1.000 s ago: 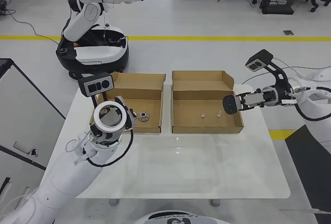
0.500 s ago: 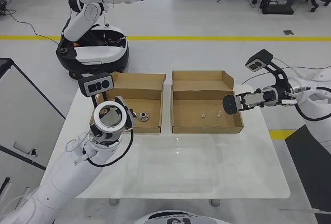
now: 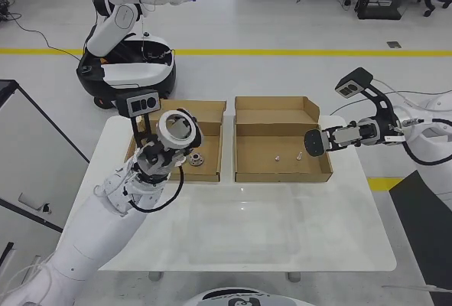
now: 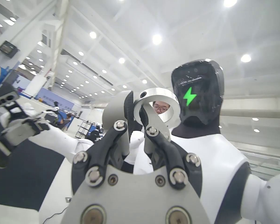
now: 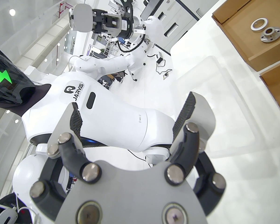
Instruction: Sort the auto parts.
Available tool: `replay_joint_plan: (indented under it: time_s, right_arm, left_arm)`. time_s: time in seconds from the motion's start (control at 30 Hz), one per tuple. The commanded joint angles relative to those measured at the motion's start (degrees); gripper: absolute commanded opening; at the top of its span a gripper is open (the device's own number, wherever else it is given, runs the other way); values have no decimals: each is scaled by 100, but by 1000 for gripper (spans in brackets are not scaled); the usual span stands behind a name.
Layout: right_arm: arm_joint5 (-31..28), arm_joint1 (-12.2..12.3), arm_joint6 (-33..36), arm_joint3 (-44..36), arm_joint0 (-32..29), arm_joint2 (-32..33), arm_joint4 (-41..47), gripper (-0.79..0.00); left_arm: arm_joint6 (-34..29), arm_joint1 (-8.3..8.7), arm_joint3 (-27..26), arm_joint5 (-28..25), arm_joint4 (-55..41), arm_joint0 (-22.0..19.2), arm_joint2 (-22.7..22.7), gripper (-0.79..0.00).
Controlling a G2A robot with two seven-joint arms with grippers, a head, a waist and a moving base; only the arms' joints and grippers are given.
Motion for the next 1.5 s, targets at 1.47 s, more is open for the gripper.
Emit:
replay_joint_plan:
  time_s: [1.47]
  right_arm:
    - [0, 0, 0, 0, 0, 0, 2, 0]
  left_arm:
    - [709, -325, -115, 6302, 7615, -553, -196, -785]
